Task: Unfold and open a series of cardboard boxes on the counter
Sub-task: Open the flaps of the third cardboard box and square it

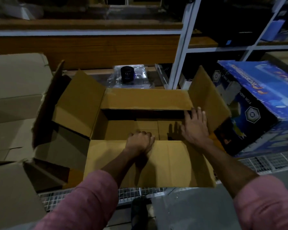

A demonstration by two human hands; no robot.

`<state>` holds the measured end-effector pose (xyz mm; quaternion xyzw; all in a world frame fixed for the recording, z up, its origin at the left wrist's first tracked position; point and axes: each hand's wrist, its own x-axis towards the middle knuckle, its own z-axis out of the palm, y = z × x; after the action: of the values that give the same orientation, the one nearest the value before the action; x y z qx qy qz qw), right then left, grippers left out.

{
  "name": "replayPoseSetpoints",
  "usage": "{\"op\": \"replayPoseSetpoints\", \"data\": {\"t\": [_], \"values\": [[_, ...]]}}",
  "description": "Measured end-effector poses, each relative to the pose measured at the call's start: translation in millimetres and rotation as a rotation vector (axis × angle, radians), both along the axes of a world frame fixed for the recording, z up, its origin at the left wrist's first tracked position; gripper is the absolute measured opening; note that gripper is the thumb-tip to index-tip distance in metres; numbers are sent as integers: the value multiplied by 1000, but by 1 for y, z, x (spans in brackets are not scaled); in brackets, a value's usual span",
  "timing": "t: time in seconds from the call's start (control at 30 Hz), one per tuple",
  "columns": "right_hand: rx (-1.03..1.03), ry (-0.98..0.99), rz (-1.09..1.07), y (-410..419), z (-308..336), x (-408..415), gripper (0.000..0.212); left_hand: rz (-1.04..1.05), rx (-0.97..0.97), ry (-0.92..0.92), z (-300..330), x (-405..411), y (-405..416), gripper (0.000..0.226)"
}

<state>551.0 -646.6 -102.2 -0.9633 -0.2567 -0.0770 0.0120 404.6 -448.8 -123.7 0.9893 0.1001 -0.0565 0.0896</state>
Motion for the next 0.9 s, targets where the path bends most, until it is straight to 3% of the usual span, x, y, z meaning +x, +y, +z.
{"op": "replayPoseSetpoints", "data": {"t": [0.2, 0.53, 0.7, 0.9], "values": [[-31, 109, -138, -22, -19, 10, 66, -91, 282, 36, -5, -5, -4, 36], [198, 220, -316, -21, -19, 17, 73, -42, 225, -83, -15, -6, -2, 56], [361, 237, -347, -23, -22, 17, 70, -18, 213, -117, -15, -7, -3, 50], [310, 221, -345, -26, -20, 13, 68, -3, 197, -123, -14, -8, -12, 46]]}}
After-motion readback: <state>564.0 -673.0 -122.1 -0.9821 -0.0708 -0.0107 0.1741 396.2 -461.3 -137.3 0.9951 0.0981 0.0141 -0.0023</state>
